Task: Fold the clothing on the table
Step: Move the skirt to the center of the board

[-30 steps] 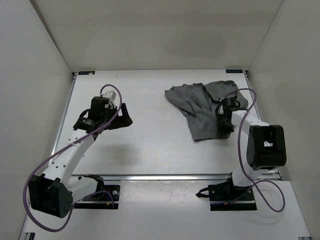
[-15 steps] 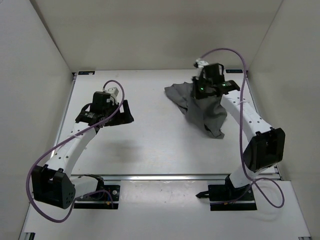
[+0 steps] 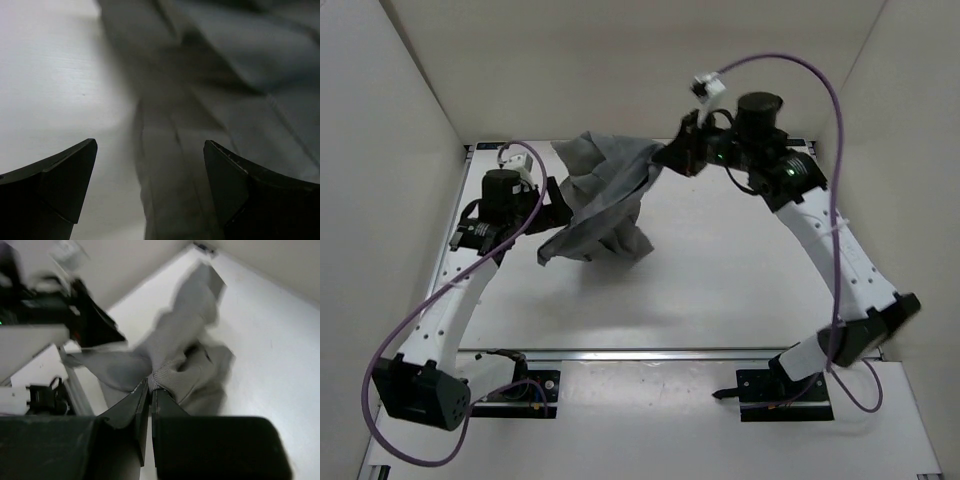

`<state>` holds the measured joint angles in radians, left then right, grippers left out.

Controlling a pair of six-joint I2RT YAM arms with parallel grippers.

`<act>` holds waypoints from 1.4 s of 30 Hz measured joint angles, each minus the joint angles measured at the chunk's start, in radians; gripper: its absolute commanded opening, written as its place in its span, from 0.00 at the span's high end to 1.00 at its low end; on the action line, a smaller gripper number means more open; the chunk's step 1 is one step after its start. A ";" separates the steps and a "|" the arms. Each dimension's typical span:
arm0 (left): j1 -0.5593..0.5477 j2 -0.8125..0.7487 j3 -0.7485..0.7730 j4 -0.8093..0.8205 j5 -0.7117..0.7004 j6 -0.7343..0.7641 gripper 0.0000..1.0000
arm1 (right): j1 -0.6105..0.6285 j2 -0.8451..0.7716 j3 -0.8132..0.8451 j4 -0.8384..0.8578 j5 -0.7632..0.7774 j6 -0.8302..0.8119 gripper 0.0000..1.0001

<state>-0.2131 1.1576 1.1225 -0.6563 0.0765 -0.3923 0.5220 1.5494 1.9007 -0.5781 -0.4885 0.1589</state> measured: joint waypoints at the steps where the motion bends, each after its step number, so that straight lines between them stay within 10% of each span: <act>1: 0.005 -0.022 0.003 -0.001 -0.013 -0.003 0.02 | -0.023 -0.060 -0.102 0.044 -0.031 0.010 1.00; 7: 0.011 -0.125 0.065 0.020 -0.065 -0.020 0.01 | -0.263 -0.250 -0.636 0.118 -0.101 0.038 1.00; 13: 0.005 -0.124 0.046 0.055 -0.060 -0.040 0.01 | -0.370 -0.193 -0.796 -0.003 -0.061 -0.039 1.00; 18: -0.003 -0.085 0.024 0.050 -0.047 -0.046 0.01 | -0.462 -0.136 -0.658 -0.056 -0.028 -0.142 1.00; 24: -0.010 -0.072 0.012 0.053 -0.040 -0.039 0.01 | -0.349 0.298 -0.096 -0.127 0.022 -0.225 0.99; 26: -0.010 -0.072 0.008 0.053 -0.039 -0.034 0.01 | -0.272 0.454 0.089 -0.084 0.023 -0.231 0.86; 29: -0.006 -0.070 0.005 0.052 -0.040 -0.025 0.01 | -0.179 0.543 0.129 -0.047 -0.069 -0.198 0.05; 35: -0.006 -0.037 0.005 0.058 -0.041 -0.014 0.01 | -0.134 0.504 0.080 -0.081 -0.016 -0.215 0.01; 42: -0.029 0.070 -0.004 0.122 -0.039 -0.009 0.01 | -0.298 0.116 -0.358 0.049 0.078 -0.190 0.01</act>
<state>-0.2420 1.2278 1.1183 -0.5343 0.0376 -0.4011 0.2237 1.6653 1.5425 -0.5289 -0.4107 -0.0307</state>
